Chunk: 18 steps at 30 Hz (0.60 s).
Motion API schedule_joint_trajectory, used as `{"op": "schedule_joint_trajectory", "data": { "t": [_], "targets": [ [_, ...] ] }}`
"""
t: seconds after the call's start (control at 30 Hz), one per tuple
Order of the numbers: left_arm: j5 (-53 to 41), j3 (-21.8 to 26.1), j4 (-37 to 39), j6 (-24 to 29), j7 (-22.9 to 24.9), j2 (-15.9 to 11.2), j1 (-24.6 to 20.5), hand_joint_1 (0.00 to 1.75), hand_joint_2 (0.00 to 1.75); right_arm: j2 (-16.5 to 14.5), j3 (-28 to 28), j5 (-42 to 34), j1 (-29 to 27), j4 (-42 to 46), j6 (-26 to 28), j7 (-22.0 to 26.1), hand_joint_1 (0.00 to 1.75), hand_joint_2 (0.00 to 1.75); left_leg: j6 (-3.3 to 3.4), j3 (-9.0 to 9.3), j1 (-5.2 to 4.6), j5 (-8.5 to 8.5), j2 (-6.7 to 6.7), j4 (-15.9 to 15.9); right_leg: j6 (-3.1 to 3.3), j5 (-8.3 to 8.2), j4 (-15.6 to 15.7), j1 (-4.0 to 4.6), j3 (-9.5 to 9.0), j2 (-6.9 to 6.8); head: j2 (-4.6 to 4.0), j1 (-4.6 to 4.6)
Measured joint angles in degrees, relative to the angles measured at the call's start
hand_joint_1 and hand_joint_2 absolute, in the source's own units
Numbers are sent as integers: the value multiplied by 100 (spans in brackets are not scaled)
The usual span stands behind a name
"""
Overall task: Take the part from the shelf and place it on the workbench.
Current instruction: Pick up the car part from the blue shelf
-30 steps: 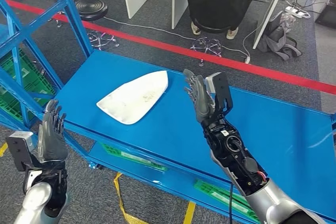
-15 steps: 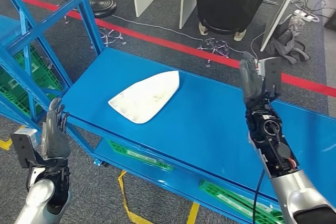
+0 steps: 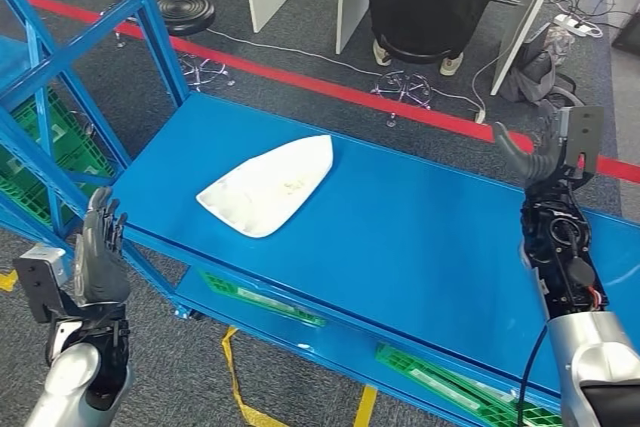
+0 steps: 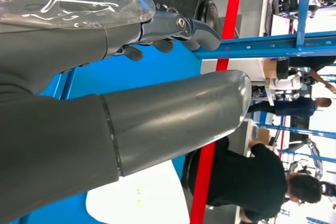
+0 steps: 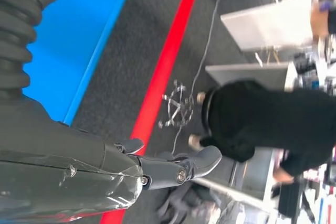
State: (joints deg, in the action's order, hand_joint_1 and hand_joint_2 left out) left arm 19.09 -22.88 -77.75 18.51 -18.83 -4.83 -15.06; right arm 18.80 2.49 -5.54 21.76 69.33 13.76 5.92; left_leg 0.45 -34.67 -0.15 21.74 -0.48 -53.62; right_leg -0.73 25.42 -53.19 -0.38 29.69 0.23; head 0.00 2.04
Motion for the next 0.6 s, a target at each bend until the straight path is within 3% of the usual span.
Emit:
{"op": "schedule_joint_trajectory", "data": {
  "t": [0.27, 0.6],
  "targets": [
    [9, 0, 1, -5, -62, 0, 0, 0, 0, 95, 299, -343, 298, -862, -760, 43, 0, 175, 0, 0, 0, 0, 1, 1, 0, 1, 0, 0, -1, 1, 0, -5],
    [11, 0, 8, -34, -70, 3, -25, 0, 0, 74, 154, -248, 750, -2025, -1518, 72, 0, 175, 0, 0, 0, -1, -2, 2, 0, 1, -3, 1, -6, -1, 0, -3]
  ]
}}
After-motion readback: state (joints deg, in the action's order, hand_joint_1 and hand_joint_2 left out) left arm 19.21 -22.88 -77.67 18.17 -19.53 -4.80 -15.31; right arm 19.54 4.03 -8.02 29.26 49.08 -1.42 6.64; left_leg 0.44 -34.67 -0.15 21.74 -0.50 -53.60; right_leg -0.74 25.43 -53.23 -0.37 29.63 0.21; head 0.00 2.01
